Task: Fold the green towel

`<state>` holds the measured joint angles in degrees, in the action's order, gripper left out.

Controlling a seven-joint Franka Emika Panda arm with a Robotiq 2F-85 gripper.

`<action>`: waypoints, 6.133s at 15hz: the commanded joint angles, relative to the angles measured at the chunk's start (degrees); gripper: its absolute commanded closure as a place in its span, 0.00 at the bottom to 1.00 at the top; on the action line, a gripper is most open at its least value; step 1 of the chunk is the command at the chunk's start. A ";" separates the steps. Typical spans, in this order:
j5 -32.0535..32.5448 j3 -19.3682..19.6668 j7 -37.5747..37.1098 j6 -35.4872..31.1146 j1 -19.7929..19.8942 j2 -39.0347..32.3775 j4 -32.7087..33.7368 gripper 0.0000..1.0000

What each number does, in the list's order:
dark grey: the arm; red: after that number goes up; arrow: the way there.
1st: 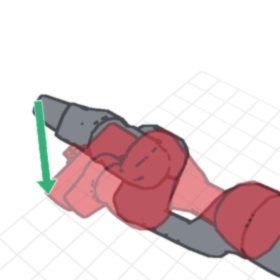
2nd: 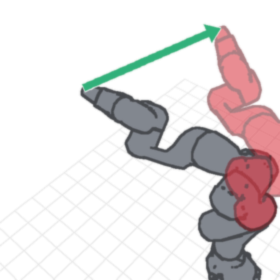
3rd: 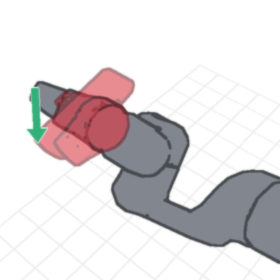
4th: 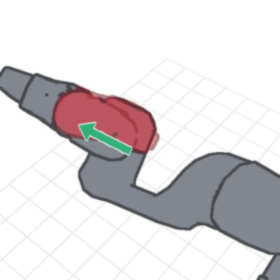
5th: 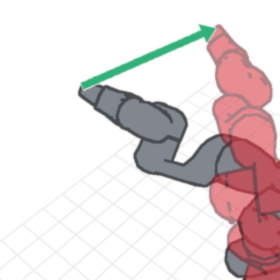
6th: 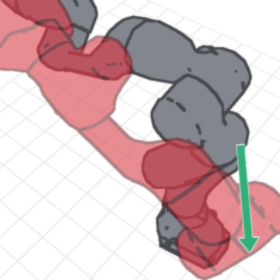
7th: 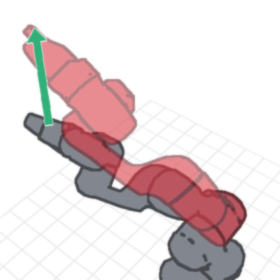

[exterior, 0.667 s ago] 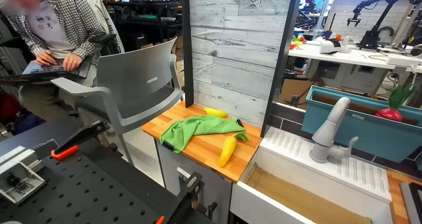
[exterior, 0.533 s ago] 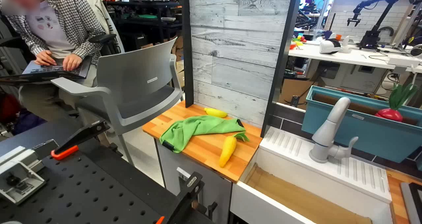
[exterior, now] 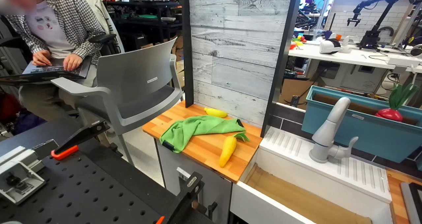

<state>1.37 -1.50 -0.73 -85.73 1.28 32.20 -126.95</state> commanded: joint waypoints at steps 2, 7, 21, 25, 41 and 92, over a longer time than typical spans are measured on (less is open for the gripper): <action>0.16 0.37 -0.22 0.09 -0.52 -0.05 0.10 0.00; 0.16 0.38 -0.22 0.09 -0.52 -0.05 0.10 0.00; -5.24 -2.73 -8.96 -32.45 -2.71 -25.50 2.85 0.00; -4.55 -3.19 -9.43 -38.76 -3.96 -35.00 4.67 0.00; 7.43 1.81 -14.95 -48.60 -11.43 -69.64 16.00 0.00; 11.92 7.86 -14.16 -59.28 -17.14 -92.69 28.88 1.00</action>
<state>13.18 6.16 -14.98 -145.40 -14.16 -58.30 -99.34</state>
